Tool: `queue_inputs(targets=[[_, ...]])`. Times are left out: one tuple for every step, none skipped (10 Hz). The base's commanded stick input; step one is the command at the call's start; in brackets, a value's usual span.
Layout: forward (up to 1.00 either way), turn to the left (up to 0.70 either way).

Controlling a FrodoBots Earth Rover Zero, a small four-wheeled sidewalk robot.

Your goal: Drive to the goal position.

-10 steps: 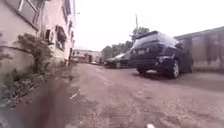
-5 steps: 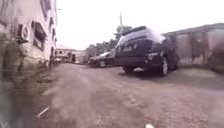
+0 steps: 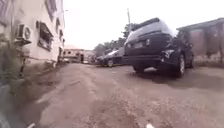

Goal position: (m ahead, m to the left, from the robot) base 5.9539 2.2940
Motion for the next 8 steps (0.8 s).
queue_inputs(targets=[[1.00, 0.12], [1.00, 0.12], [1.00, 0.12], [1.00, 0.12], [1.00, 0.12], [1.00, 0.12], [1.00, 0.12], [1.00, 0.12]])
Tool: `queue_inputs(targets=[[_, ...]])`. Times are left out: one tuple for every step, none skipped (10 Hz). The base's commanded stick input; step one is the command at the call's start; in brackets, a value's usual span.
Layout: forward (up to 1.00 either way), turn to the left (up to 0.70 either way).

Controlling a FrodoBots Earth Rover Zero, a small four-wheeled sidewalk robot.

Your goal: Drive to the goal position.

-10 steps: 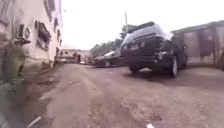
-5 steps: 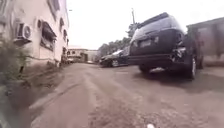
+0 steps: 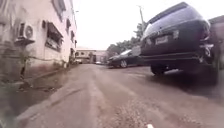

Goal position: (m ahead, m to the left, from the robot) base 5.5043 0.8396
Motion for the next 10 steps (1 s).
queue_inputs(targets=[[1.00, 0.12], [1.00, 0.12], [1.00, 0.12], [1.00, 0.04], [1.00, -0.21], [1.00, -0.28], [1.00, -0.25], [1.00, -0.02], [1.00, 0.12], [1.00, 0.12]])
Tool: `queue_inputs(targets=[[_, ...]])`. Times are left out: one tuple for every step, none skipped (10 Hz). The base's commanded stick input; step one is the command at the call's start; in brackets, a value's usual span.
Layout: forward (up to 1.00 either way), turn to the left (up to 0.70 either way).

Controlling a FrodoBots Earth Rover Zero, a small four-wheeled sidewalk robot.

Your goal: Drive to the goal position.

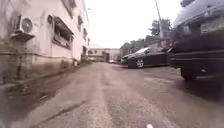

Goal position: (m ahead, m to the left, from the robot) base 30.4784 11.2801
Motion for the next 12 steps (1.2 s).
queue_inputs(targets=[[1.00, 0.12], [1.00, 0.12], [1.00, 0.12], [1.00, 0.09], [1.00, 0.03], [1.00, -0.16], [1.00, -0.02], [1.00, 0.06], [1.00, 0.12], [1.00, 0.12], [1.00, 0.12], [1.00, 0.12]])
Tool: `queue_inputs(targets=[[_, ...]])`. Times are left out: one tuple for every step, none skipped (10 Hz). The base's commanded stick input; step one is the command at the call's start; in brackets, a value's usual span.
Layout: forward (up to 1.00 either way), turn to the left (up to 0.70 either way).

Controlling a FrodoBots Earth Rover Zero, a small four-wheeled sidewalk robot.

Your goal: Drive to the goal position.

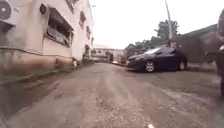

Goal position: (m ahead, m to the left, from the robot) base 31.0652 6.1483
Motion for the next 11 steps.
queue_inputs(targets=[[1.00, 0.12], [1.00, 0.12], [1.00, 0.12], [1.00, -0.03], [1.00, -0.28], [1.00, -0.28], [1.00, -0.28], [1.00, -0.28], [1.00, -0.13], [1.00, 0.10], [1.00, 0.12]])
